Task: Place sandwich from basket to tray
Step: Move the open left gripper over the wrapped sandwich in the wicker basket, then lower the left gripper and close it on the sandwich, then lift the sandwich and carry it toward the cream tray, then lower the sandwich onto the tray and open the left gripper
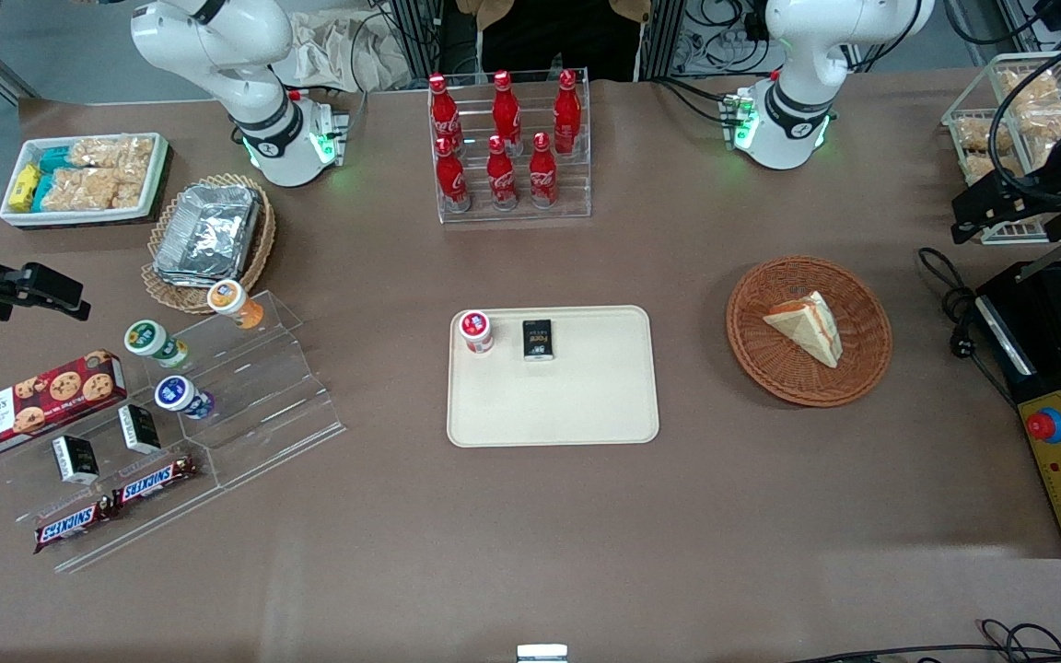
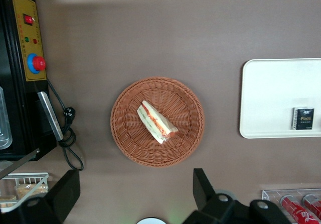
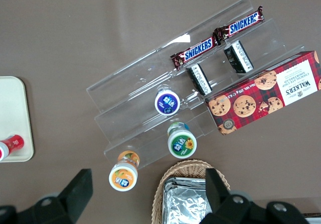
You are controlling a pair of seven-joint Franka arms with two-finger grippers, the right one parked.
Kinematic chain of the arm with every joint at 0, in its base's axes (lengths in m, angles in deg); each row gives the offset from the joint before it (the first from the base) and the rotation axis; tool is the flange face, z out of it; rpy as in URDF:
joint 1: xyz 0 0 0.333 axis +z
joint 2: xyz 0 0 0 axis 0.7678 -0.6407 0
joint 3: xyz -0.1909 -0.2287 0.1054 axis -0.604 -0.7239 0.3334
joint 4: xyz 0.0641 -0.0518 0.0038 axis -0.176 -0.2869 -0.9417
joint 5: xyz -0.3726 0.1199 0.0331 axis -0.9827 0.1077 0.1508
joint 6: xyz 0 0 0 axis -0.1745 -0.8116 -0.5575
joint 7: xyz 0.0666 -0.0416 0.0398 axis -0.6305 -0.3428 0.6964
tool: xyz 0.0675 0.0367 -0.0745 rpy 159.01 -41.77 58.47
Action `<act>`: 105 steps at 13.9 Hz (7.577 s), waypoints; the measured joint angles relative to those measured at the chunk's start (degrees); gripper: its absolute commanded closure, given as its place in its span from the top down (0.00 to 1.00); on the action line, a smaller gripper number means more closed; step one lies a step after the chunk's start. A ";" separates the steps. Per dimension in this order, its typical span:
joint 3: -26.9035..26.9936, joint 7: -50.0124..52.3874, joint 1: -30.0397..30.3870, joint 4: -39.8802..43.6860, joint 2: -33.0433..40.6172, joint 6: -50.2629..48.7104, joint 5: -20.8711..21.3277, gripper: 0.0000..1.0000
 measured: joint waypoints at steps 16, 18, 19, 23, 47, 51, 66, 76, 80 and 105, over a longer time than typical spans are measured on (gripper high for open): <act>0.42 34.10 0.78 -29.87 7.86 22.52 1.34 1.00; 0.45 37.92 0.82 -37.54 9.92 26.97 1.33 1.00; 0.46 40.27 0.83 -40.27 10.09 28.92 1.33 1.00; 0.43 45.94 0.82 -46.48 8.50 34.85 1.17 1.00; -0.26 50.86 -0.71 -62.55 -5.08 64.97 -1.93 0.00; -1.12 44.98 -1.26 -61.41 -3.13 61.92 -1.31 0.00; -25.58 38.08 -1.88 -22.40 -17.18 32.64 9.60 0.00; -30.54 38.76 -5.89 -11.31 -40.17 35.63 23.92 0.25; -30.54 39.00 -6.49 -10.90 -42.00 35.94 25.17 1.00; 1.89 4.65 -0.41 -12.59 5.35 9.94 1.06 1.00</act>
